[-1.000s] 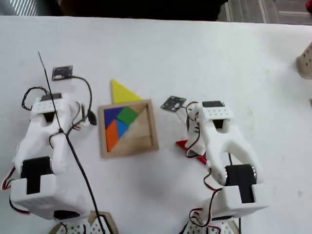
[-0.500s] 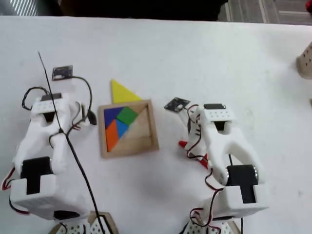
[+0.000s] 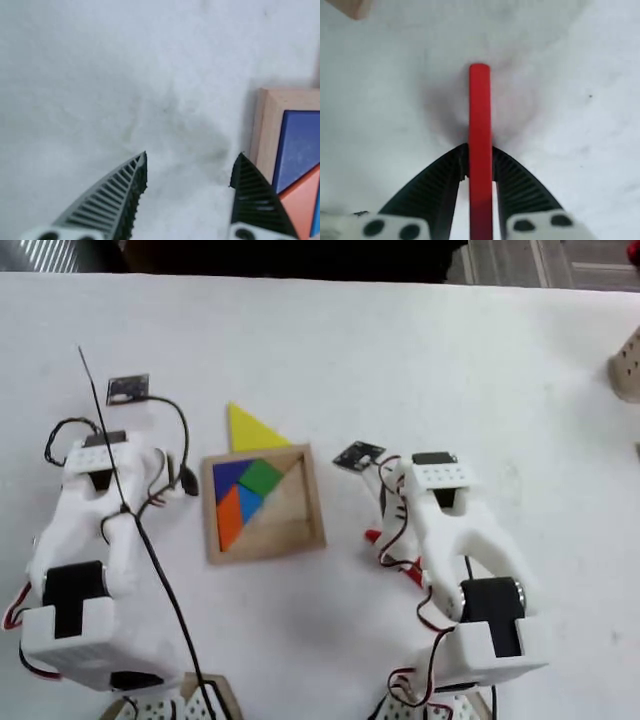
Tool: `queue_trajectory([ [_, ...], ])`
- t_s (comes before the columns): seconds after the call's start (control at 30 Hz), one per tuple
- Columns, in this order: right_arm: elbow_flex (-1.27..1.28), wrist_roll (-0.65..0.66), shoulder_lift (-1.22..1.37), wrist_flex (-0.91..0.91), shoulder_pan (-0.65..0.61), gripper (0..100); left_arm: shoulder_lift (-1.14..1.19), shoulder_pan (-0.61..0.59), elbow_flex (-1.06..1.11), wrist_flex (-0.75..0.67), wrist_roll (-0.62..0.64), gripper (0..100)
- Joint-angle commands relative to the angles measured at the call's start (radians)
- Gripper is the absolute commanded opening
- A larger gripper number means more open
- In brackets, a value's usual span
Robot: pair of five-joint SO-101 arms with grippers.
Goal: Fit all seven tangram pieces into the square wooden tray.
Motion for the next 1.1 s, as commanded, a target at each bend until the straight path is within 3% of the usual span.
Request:
queue_trajectory([
  [0.0, -0.025, -0.044, -0.028, 0.048, -0.027, 1.8, -0.016, -0.008, -0.018, -0.015, -0.011, 27],
  [0.37, -0.034, -0.238, -0.366, 0.176, -0.016, 1.7, -0.016, -0.01, -0.018, -0.015, -0.009, 27],
  [0.57, -0.058, -0.413, -0.475, 0.165, -0.159, 1.7, -0.016, -0.01, -0.018, -0.014, -0.008, 27],
  [0.8, -0.239, -0.477, -0.387, 0.15, -0.34, 1.7, -0.012, -0.079, -0.044, -0.009, 0.006, 27],
  [0.97, -0.381, -0.646, -0.213, 0.071, -0.371, 1.7, -0.008, -0.136, -0.055, -0.017, 0.129, 27],
  [1.07, -0.442, -0.741, -0.084, 0.015, -0.383, 1.7, -0.008, -0.133, -0.055, -0.017, 0.13, 27],
])
